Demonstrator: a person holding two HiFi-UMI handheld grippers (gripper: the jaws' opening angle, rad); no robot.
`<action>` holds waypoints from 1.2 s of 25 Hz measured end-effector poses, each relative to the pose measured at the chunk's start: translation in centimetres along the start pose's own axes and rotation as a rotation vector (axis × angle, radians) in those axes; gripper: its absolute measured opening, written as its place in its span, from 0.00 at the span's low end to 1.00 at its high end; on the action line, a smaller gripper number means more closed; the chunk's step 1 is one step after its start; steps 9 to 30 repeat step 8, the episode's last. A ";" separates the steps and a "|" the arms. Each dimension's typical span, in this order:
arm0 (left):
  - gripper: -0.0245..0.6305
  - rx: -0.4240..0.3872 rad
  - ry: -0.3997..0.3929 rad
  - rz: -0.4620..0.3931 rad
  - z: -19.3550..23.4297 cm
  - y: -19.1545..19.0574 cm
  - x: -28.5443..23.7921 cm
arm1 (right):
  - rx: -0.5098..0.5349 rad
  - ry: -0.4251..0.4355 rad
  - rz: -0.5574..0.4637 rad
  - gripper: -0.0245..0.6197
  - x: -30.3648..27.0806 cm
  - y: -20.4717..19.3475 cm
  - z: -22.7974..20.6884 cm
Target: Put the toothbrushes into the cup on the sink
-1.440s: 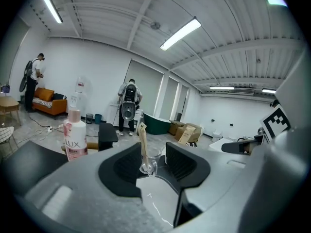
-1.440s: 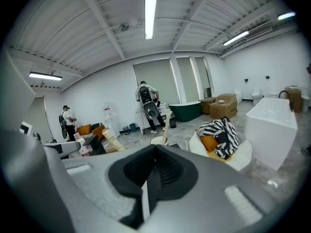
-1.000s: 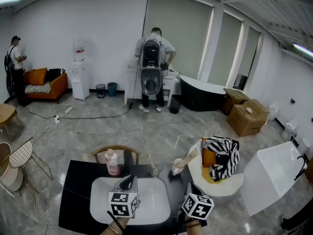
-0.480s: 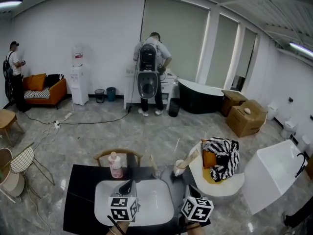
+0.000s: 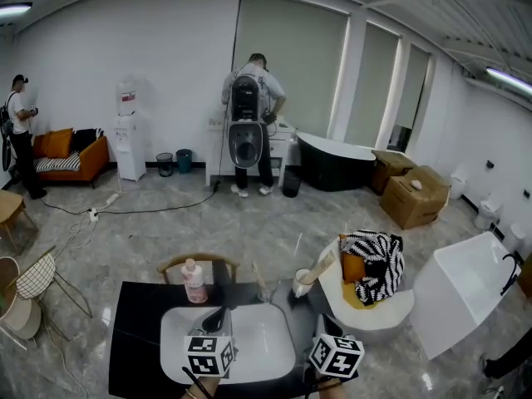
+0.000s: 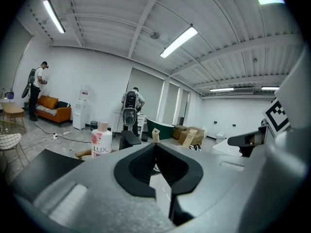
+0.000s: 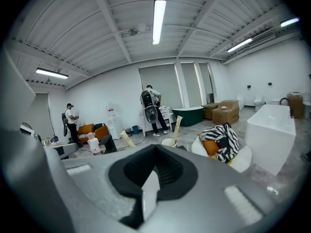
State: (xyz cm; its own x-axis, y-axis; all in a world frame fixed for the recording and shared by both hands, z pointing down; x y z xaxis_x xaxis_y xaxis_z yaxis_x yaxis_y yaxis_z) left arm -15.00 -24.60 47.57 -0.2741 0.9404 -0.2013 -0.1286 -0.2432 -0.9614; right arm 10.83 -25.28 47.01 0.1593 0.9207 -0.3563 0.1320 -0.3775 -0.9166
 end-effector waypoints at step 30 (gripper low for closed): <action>0.05 0.002 -0.021 0.005 -0.5 0.1 -1.1 | 0.003 -0.007 0.002 0.04 -0.6 0.5 -0.6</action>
Point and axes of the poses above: the fingertips, and each gripper's own axes: x backward along the fingers, z to its left, y out of its top, the point moved 2 cm from there along x, backward along the fingers, and after that the axes turned 2 degrees about -y, right-handed, at the moved point
